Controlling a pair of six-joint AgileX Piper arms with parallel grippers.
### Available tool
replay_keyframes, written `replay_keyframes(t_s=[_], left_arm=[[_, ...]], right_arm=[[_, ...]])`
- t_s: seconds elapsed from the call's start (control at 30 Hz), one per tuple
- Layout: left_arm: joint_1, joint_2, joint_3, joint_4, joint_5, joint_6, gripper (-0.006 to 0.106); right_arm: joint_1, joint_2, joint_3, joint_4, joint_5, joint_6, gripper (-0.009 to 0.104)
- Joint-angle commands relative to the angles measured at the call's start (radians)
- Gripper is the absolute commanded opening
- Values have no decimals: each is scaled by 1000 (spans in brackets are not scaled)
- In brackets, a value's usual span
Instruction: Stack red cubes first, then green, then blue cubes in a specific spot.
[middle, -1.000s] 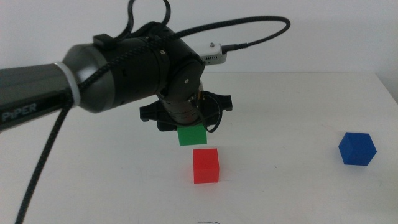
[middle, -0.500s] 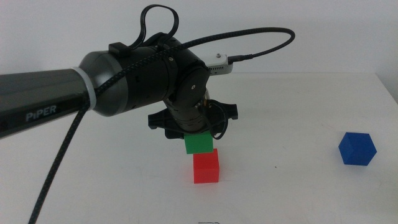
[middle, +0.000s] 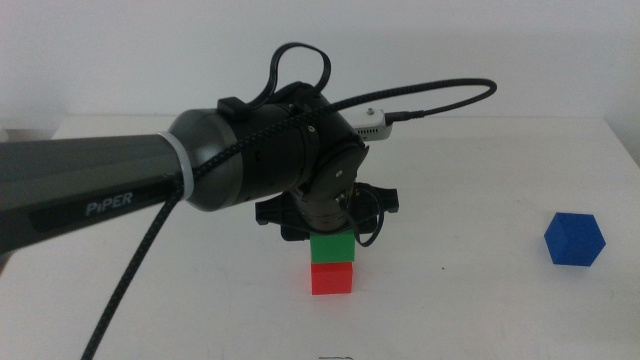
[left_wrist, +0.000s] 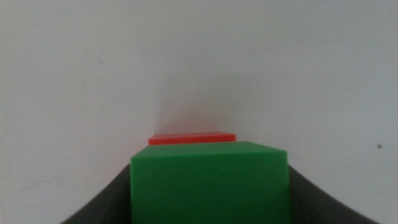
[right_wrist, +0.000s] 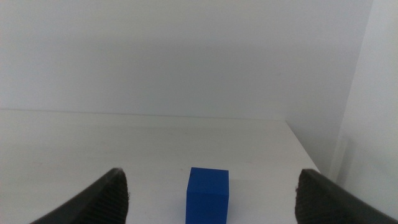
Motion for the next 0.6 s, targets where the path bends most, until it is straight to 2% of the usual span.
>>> replay_keyframes(t_s=[0.0,0.27,0.57], left_arm=[[-7,-50,-18,33,-33,-29,-2],[-7,-37,-18,5,-26,-28,-2],[-7,-2,-18,11,-27,-28,-2]], right_arm=[[-7,-14,-19,-9,-73,-12,78],[-7,-14,-19,-9,-73,-12,78],[-7,-14,-19,-9,-73,-12,78]])
